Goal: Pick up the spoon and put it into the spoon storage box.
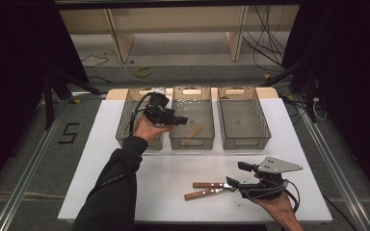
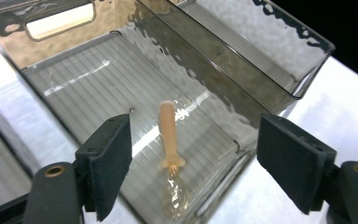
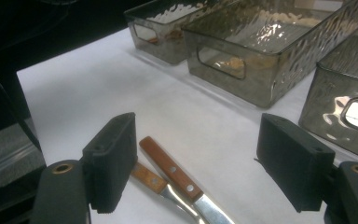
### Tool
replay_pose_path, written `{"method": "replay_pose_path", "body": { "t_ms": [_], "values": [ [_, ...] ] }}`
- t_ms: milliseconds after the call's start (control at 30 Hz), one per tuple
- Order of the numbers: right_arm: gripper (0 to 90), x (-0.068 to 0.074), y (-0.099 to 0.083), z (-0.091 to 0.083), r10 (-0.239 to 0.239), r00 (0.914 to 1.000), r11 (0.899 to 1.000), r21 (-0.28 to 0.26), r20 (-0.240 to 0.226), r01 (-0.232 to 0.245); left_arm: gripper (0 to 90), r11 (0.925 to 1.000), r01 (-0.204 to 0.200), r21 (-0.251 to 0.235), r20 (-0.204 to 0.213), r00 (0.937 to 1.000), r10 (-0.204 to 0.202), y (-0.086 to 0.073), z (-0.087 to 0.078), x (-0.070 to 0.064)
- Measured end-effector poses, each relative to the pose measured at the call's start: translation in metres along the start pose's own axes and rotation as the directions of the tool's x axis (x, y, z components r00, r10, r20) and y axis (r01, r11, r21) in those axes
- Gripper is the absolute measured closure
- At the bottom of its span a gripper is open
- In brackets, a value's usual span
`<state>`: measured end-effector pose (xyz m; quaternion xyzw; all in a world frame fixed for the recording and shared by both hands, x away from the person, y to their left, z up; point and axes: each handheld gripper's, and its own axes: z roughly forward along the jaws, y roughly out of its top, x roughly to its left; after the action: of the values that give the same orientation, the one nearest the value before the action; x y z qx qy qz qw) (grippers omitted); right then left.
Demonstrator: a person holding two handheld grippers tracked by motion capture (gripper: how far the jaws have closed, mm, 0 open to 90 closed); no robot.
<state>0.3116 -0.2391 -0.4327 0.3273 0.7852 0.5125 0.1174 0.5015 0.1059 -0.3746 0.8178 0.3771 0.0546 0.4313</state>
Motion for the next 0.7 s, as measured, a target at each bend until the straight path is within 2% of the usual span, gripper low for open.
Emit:
{"method": "replay_pose_path", "body": {
  "t_ms": [200,500,600,700],
  "values": [
    [29.4,-0.002,0.007,0.002,-0.019,0.9998,1.000,0.021,-0.008,0.019,24.0,0.9996,-0.002,-0.029,-0.003,1.0000,0.002,-0.018,-0.018,-0.002],
    [29.3,-0.003,0.023,0.010,-0.064,0.9971,0.994,0.089,-0.040,0.068,22.7,0.9975,0.012,-0.069,-0.002,0.9999,-0.013,-0.052,-0.048,-0.001],
    [29.3,-0.003,0.028,0.015,-0.073,0.9961,0.990,0.113,-0.050,0.078,22.5,0.9966,0.015,-0.081,-0.004,0.9999,-0.015,-0.064,-0.056,-0.002],
    [29.1,-0.003,0.032,0.021,-0.090,0.9938,0.982,0.158,-0.065,0.100,22.3,0.9957,0.018,-0.091,-0.003,0.9998,-0.019,-0.074,-0.061,-0.003]
  ]
}}
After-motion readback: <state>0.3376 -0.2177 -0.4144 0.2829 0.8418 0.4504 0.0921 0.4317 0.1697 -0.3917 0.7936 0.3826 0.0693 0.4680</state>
